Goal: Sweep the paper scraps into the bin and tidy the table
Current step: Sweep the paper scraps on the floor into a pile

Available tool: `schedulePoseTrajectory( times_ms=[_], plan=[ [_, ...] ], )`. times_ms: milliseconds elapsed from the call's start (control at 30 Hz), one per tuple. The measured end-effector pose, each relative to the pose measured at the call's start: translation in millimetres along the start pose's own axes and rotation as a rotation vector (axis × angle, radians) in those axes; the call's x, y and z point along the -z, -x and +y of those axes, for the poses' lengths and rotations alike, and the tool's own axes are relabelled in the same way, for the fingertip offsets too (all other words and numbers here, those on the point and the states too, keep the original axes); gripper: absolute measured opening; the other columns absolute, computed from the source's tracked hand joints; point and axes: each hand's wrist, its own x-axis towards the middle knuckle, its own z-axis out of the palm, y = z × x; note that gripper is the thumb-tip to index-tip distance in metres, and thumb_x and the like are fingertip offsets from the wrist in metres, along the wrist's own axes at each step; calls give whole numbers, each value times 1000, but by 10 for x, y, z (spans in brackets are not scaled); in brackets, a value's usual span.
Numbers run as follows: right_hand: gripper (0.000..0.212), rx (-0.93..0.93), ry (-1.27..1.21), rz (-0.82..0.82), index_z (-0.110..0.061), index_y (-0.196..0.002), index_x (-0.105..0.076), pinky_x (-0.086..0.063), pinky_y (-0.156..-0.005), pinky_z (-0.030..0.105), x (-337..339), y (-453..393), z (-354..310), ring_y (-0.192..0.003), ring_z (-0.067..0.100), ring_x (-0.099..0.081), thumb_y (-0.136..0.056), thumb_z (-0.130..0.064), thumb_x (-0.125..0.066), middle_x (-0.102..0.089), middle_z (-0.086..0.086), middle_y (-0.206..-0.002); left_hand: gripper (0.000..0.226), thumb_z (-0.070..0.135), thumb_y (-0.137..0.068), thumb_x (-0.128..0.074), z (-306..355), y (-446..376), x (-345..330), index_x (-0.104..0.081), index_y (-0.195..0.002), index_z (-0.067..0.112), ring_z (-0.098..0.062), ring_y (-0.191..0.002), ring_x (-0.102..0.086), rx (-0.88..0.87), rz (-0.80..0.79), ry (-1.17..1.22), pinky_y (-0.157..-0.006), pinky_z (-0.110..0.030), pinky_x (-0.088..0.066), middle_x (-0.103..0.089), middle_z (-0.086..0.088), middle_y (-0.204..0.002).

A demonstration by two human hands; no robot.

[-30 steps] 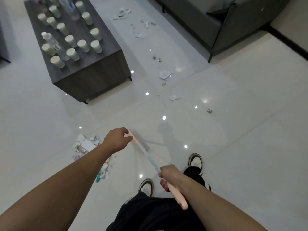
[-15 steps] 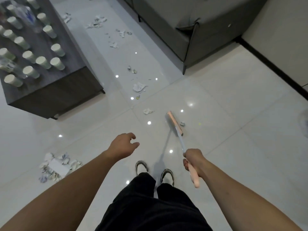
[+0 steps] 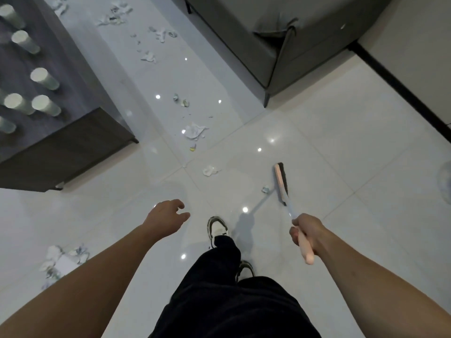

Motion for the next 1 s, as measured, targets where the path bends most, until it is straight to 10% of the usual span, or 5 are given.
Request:
schedulePoseTrajectory(
  times_ms=[433, 1000],
  plan=[
    [13, -57, 98, -326, -9, -99, -58, -32, -34, 19, -1383, 661, -476, -38, 13, -35, -95, -7, -46, -47, 7, -58, 41, 44, -91, -59, -122, -375, 330, -58, -125, 22, -20, -113, -54, 83, -18, 171, -92, -31, -43, -60, -2, -125],
    [11, 391, 518, -151, 3, -97, -55, -37, -41, 24, -1396, 552, -2408, -40, 17, -42, -90, -3, -49, -50, 11, -64, 42, 43, -89, -59, 27, -417, 890, -58, -125, 21, -20, -106, -59, 267, 170, 400, -87, -32, -47, -60, -3, -126]
  ],
)
